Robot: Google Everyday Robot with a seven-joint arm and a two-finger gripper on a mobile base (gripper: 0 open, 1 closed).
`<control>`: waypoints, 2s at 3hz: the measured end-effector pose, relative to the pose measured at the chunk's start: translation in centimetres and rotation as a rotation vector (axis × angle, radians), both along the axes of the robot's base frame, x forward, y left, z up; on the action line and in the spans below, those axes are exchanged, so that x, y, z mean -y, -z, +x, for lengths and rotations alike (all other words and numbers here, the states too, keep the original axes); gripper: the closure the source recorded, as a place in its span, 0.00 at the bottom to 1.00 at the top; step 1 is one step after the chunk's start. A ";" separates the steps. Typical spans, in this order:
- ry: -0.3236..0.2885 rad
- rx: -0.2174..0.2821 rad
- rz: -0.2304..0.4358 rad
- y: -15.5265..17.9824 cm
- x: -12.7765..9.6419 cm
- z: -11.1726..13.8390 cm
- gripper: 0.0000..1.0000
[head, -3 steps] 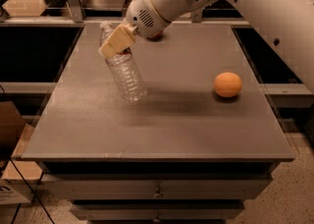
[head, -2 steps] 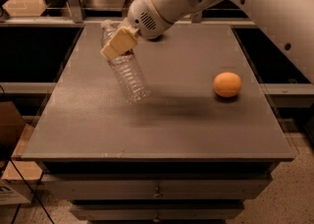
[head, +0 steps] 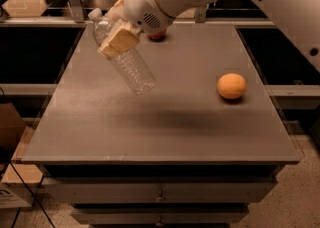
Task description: Place water bottle upright
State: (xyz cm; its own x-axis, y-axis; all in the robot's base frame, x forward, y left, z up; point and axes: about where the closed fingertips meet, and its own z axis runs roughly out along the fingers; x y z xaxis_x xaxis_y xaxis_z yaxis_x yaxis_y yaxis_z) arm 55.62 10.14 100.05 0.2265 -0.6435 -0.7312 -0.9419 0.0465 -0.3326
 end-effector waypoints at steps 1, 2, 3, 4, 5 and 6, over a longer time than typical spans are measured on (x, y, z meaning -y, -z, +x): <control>-0.124 0.119 0.029 -1.5 -0.7 -0.7 1.00; -0.188 0.196 -0.018 -1.3 -0.9 -1.2 1.00; -0.186 0.219 -0.034 -0.1 -0.7 -1.4 1.00; -0.204 0.270 0.000 0.2 -0.7 -1.1 1.00; -0.208 0.322 0.059 0.2 -0.7 -0.7 1.00; -0.183 0.355 0.132 0.1 -0.2 -0.3 1.00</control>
Offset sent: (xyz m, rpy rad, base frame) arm -0.0129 0.0016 0.0054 -0.0330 -0.0802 0.0915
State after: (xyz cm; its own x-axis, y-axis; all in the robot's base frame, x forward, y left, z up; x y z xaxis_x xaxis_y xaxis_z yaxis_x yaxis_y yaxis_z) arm 55.35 10.34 99.92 0.5811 -0.4748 -0.6610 -0.7668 -0.0473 -0.6401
